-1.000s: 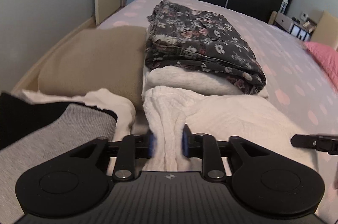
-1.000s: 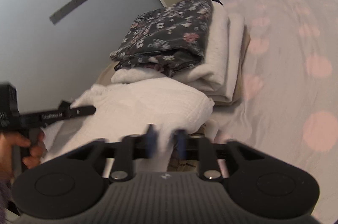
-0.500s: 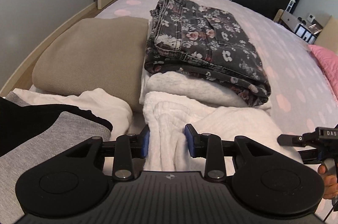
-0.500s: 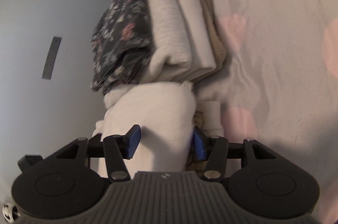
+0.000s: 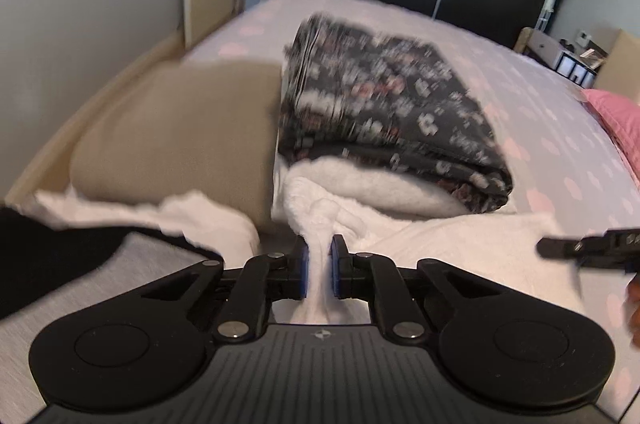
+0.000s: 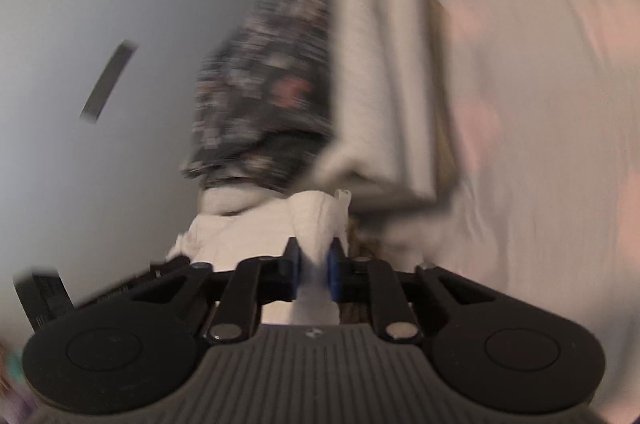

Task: Fold clothes
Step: 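Lower the shirt onto the stack and open both grippers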

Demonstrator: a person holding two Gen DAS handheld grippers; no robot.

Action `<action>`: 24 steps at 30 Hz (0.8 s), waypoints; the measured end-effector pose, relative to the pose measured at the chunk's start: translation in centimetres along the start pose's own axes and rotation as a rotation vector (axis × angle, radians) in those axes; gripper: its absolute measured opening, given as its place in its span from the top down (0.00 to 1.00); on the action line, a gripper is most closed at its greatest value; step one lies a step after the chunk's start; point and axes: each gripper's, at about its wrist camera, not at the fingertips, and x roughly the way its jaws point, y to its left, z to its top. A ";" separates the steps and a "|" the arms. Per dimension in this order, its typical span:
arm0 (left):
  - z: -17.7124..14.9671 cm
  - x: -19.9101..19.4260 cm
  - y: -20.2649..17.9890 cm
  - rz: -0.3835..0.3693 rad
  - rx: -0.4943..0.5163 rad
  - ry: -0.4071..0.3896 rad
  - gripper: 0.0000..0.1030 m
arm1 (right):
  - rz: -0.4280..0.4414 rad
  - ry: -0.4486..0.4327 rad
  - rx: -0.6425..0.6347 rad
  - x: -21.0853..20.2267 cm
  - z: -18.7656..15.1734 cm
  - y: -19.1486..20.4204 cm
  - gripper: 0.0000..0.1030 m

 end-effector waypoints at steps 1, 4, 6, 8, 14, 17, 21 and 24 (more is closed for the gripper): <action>0.0 -0.5 -0.1 -0.003 0.024 -0.032 0.92 | 0.000 -0.026 -0.082 -0.5 -0.1 1.0 0.88; 0.1 -0.6 -0.1 0.040 0.066 -0.052 0.92 | -0.033 -0.067 -0.283 -0.9 -0.4 3.5 0.89; 0.1 0.7 0.0 0.071 0.074 -0.013 0.92 | -0.077 -0.052 -0.337 0.0 -0.5 4.0 0.89; -0.2 2.1 0.1 0.090 0.085 0.024 0.92 | -0.126 -0.029 -0.352 1.3 -0.6 3.7 0.89; -1.2 4.2 0.8 0.109 0.081 0.093 0.91 | -0.196 0.022 -0.400 3.7 -1.3 3.4 0.83; -1.3 3.2 0.9 0.128 0.068 0.086 0.81 | -0.228 -0.014 -0.438 2.7 -1.4 4.4 0.64; -1.1 -0.2 0.5 0.194 0.062 0.033 0.78 | -0.284 -0.082 -0.535 0.1 -2.2 6.6 0.61; -1.7 -3.6 -0.6 0.179 0.064 -0.023 0.78 | -0.251 -0.095 -0.591 -2.1 -3.8 8.3 0.61</action>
